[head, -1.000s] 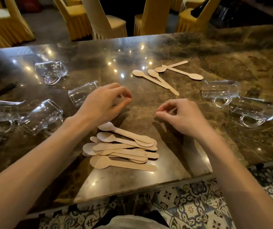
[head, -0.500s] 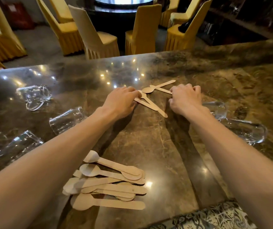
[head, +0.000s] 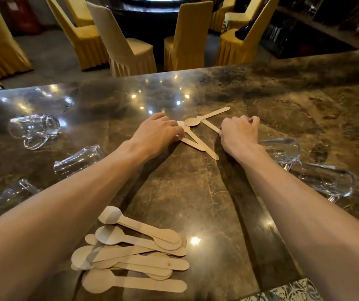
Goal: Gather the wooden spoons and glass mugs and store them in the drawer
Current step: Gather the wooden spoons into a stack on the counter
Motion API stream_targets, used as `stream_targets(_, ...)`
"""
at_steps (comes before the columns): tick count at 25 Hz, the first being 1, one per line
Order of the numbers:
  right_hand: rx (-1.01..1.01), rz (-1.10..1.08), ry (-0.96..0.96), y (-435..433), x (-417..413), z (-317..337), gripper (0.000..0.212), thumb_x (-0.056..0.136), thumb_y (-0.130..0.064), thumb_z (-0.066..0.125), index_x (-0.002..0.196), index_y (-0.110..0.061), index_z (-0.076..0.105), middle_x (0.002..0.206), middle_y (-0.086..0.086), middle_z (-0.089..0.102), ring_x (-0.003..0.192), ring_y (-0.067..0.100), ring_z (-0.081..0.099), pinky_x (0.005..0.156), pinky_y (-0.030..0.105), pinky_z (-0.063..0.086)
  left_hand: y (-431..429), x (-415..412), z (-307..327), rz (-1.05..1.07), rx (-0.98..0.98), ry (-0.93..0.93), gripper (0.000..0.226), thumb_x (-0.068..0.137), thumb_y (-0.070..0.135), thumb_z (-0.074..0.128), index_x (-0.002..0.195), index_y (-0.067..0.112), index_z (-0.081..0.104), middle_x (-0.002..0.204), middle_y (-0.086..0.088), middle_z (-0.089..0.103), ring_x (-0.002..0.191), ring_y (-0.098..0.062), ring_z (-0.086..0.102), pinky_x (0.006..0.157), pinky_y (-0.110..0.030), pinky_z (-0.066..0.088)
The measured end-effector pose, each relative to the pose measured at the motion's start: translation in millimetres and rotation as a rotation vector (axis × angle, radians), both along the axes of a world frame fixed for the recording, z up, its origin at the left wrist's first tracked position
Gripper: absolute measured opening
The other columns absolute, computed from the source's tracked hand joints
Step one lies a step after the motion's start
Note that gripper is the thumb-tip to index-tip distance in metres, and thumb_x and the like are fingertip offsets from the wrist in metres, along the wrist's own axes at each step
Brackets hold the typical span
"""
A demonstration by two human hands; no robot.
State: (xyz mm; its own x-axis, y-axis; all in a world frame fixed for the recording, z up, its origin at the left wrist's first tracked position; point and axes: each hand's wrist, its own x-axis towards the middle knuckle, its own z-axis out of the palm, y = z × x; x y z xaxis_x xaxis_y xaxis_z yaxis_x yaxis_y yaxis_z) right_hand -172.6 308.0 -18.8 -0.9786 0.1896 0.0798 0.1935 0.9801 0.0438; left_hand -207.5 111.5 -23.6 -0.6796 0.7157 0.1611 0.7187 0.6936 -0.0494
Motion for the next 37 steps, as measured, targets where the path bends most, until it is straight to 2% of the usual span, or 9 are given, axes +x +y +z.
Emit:
stream_targets(5,-0.01,-0.033,-0.134,-8,1,9,0.023,0.089,-0.01,0.057,0.112,-0.009,0.059,0.121,0.016,0.057,0.122,0.033,0.043,0.108,0.054,0.02,-7,5,3,0.023,-0.007,-0.035,0.024,0.093,0.022,0.055,0.117,0.025,0.059,0.121,0.001,0.062,0.118,-0.018,0.054,0.114,-0.035,0.02)
stream_targets(12,0.156,-0.038,-0.165,-13,12,36,0.019,0.091,-0.007,0.05,0.105,-0.009,0.062,0.12,0.017,0.058,0.125,0.035,0.041,0.111,0.062,0.006,-18,18,10,0.018,0.068,-0.037,0.024,0.093,0.022,0.055,0.117,0.025,0.058,0.121,0.0,0.062,0.118,-0.019,0.054,0.114,-0.034,0.016)
stream_targets(15,0.168,-0.038,-0.101,-13,26,47,0.015,0.089,-0.01,0.055,0.102,-0.011,0.063,0.117,0.016,0.06,0.124,0.035,0.042,0.111,0.062,0.006,-28,30,21,-0.03,0.066,-0.067,0.025,0.093,0.024,0.055,0.118,0.028,0.058,0.124,0.005,0.061,0.122,-0.016,0.051,0.115,-0.032,0.013)
stream_targets(17,0.109,-0.046,-0.013,-12,40,50,0.012,0.088,-0.012,0.059,0.098,-0.013,0.064,0.112,0.014,0.061,0.119,0.034,0.045,0.11,0.06,0.012,-40,43,31,-0.078,0.075,-0.104,0.026,0.092,0.027,0.056,0.118,0.03,0.058,0.124,0.007,0.061,0.124,-0.014,0.049,0.114,-0.031,0.009)
stream_targets(20,-0.105,0.019,0.093,-21,71,44,0.019,0.09,-0.016,0.056,0.106,-0.021,0.064,0.11,0.008,0.06,0.112,0.03,0.048,0.102,0.05,0.023,-67,79,42,-0.125,0.109,-0.113,0.026,0.089,0.028,0.057,0.115,0.031,0.06,0.117,0.008,0.064,0.119,-0.015,0.054,0.113,-0.033,0.014)
stream_targets(26,-0.442,0.245,0.044,-69,140,21,0.022,0.095,-0.027,0.047,0.112,-0.031,0.061,0.106,-0.009,0.056,0.112,0.016,0.047,0.095,0.034,0.017,-114,162,41,-0.057,0.057,-0.185,0.028,0.087,0.033,0.054,0.113,0.033,0.063,0.111,0.01,0.067,0.111,-0.012,0.059,0.113,-0.04,0.023)
stream_targets(29,-0.457,0.316,-0.004,-90,155,12,0.023,0.096,-0.028,0.047,0.113,-0.033,0.06,0.109,-0.01,0.056,0.112,0.013,0.045,0.096,0.035,0.017,-125,186,36,-0.026,0.026,-0.206,0.033,0.086,0.035,0.049,0.113,0.031,0.066,0.109,0.008,0.069,0.112,-0.014,0.059,0.114,-0.035,0.018)
stream_targets(34,-0.408,0.431,-0.007,-117,167,-1,0.023,0.095,-0.029,0.049,0.114,-0.032,0.061,0.108,-0.009,0.057,0.111,0.014,0.044,0.097,0.035,0.012,-125,203,22,-0.028,0.07,-0.21,0.037,0.09,0.036,0.038,0.104,0.03,0.072,0.1,0.007,0.071,0.105,-0.014,0.064,0.112,-0.037,0.024)
stream_targets(37,-0.355,0.451,-0.008,-125,169,-4,0.023,0.096,-0.029,0.048,0.114,-0.033,0.06,0.113,-0.007,0.058,0.113,0.015,0.045,0.096,0.035,0.007,-126,205,17,-0.025,0.065,-0.22,0.028,0.092,0.032,0.047,0.106,0.03,0.071,0.101,0.008,0.071,0.106,-0.013,0.063,0.112,-0.04,0.026)
